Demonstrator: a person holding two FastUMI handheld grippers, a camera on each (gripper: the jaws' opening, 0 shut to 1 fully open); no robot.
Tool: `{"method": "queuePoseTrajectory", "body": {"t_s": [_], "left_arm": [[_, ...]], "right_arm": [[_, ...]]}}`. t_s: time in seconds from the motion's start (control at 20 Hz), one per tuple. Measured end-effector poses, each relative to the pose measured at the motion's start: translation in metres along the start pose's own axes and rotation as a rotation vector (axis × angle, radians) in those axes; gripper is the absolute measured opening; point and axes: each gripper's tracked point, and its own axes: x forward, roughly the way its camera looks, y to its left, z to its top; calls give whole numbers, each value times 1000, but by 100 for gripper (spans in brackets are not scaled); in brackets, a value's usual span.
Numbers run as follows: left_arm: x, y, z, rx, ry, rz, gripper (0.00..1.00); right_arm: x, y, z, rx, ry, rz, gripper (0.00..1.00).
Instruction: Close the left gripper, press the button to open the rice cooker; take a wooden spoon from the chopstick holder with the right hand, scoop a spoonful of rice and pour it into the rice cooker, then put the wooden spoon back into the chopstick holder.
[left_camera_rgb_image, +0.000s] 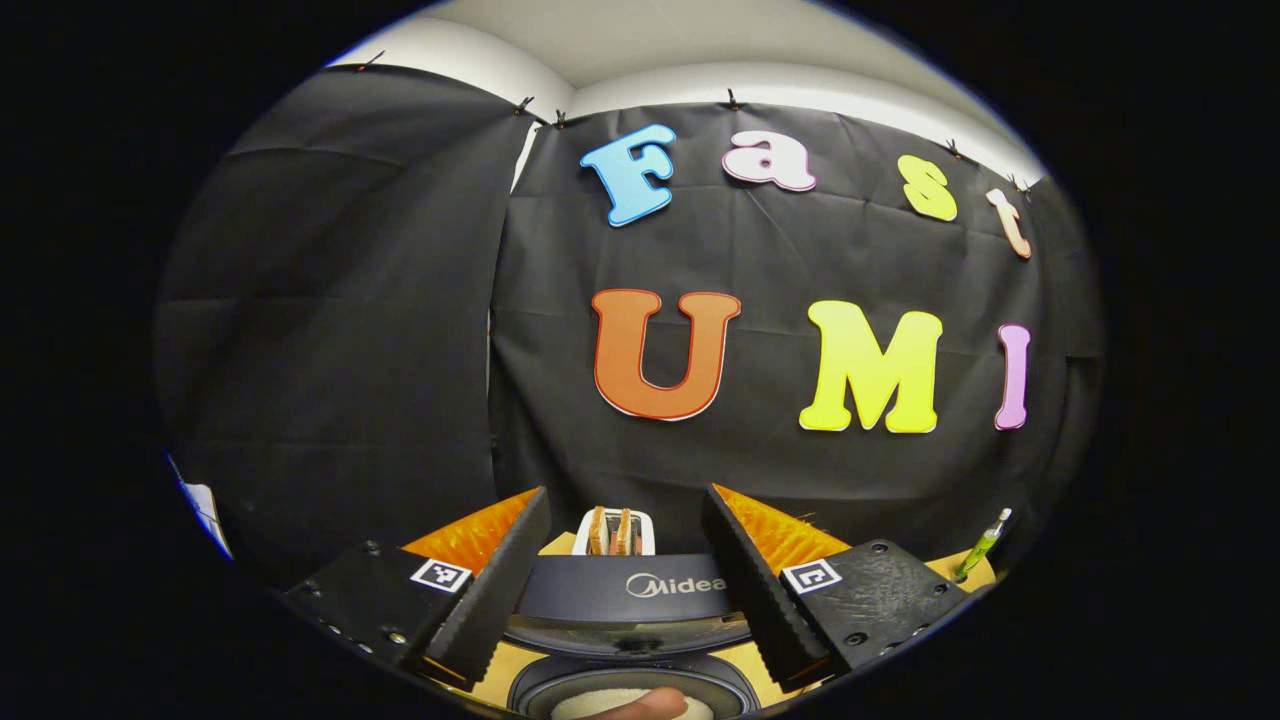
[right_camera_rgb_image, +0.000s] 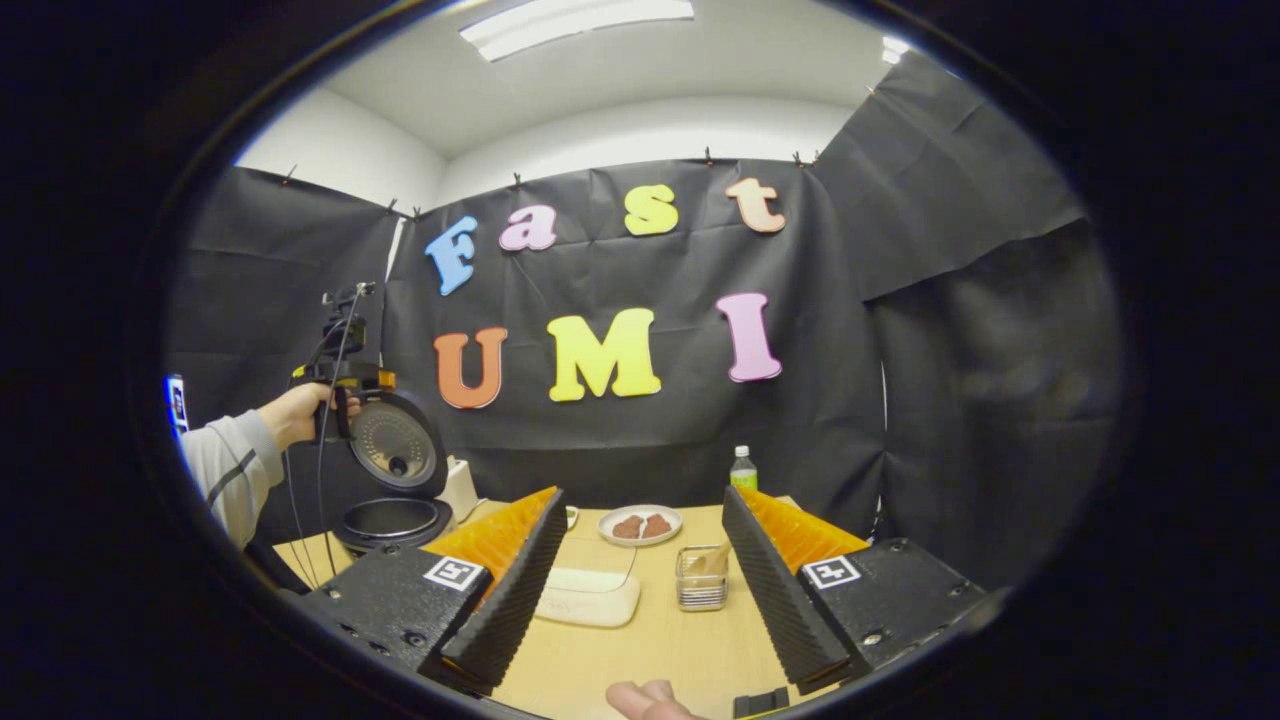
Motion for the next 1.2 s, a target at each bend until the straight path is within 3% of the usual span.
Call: {"method": "queuePoseTrajectory", "body": {"t_s": [0.2,0.6,1.2], "left_arm": [[-21,-2,-8,11,31,6,100],[-69,-7,-35,24,60,-20,98],[-131,-13,-101,61,106,-57,96]], "right_arm": [[-20,1,7,-22,-15,-15,100],[-63,29,17,-61,-48,51,100],[-76,36,19,-79,-44,68,99]]}}
